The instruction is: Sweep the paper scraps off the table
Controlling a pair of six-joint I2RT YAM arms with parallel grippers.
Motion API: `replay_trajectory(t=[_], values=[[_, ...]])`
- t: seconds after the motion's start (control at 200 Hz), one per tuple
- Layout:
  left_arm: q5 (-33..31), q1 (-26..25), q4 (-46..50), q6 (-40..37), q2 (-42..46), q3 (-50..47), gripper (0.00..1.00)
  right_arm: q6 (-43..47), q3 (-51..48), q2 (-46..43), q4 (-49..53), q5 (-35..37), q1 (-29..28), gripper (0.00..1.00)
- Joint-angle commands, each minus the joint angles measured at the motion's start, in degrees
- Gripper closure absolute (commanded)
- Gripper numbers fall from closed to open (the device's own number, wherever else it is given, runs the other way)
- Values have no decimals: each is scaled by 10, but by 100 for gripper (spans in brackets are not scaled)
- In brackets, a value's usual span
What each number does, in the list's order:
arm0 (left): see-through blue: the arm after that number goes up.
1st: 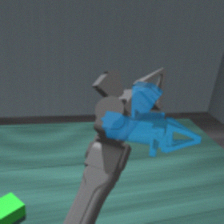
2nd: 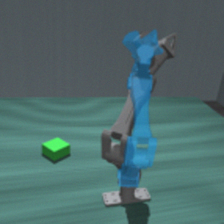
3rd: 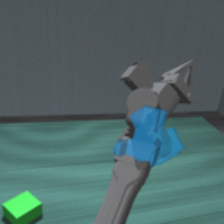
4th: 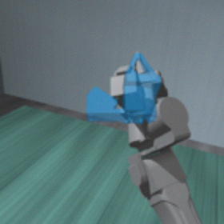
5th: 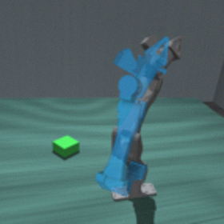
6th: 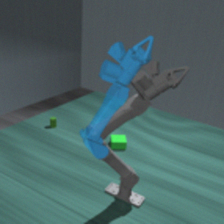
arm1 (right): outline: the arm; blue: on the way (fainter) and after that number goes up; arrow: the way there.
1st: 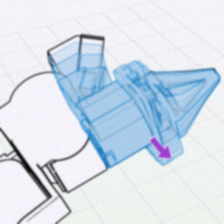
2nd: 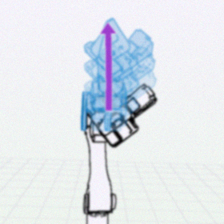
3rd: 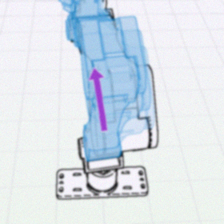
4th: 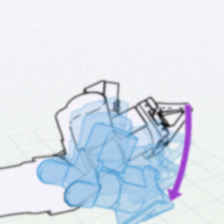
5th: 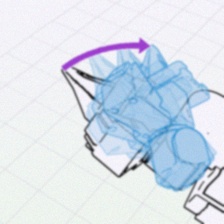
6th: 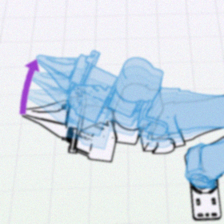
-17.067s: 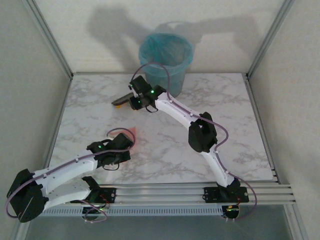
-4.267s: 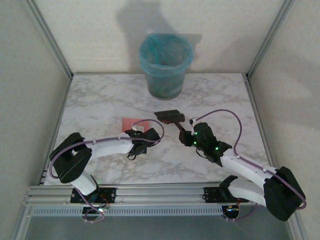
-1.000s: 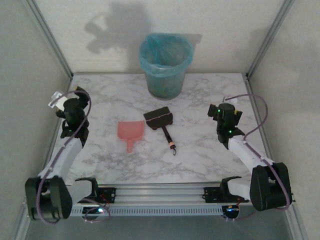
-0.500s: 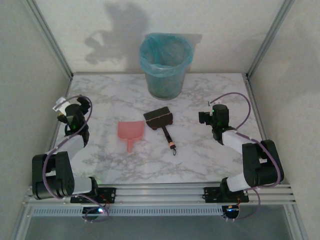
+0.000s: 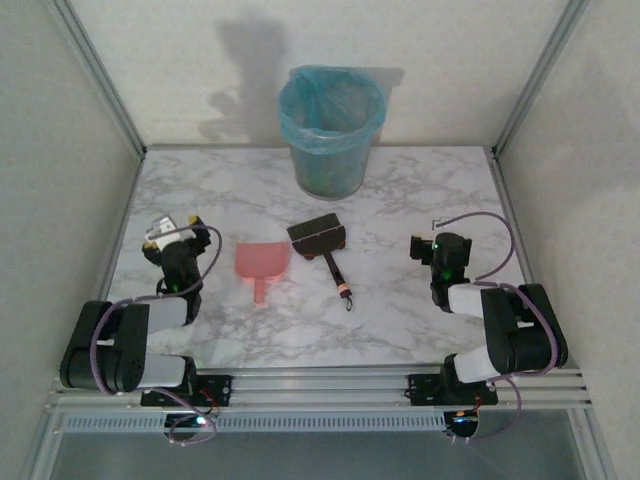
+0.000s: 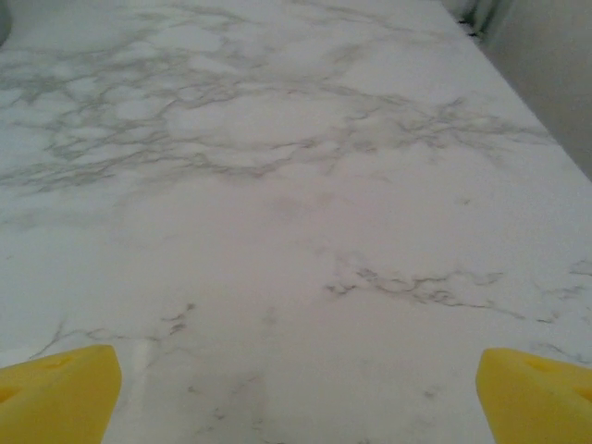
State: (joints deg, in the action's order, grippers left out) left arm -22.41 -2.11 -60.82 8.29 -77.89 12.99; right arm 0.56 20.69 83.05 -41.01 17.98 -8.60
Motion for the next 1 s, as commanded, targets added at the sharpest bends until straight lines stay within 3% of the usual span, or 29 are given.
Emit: replay_trajectory(t=[0.0,0.1,0.225,0.325,0.496,0.526,0.996], values=[[-44,-12,-175,-36,-15,-60,1,-10,-22,-16,-87,21,-5,1],[-34,-19,-239,-49,-48,-76,1,21,-46,-30,-115,-33,-15,1],[-34,-29,-248,-63,-61,-73,0,28,-45,-22,-123,-17,-25,1],[-28,-25,-226,-61,-62,-62,1,19,-52,29,-193,11,-23,1],[58,18,-80,-35,-80,22,1,-27,1,53,-110,7,10,1],[64,22,-81,-33,-80,21,0,-42,12,50,-74,-1,22,1],[60,18,-84,-37,-81,20,1,-39,7,51,-86,1,23,1]])
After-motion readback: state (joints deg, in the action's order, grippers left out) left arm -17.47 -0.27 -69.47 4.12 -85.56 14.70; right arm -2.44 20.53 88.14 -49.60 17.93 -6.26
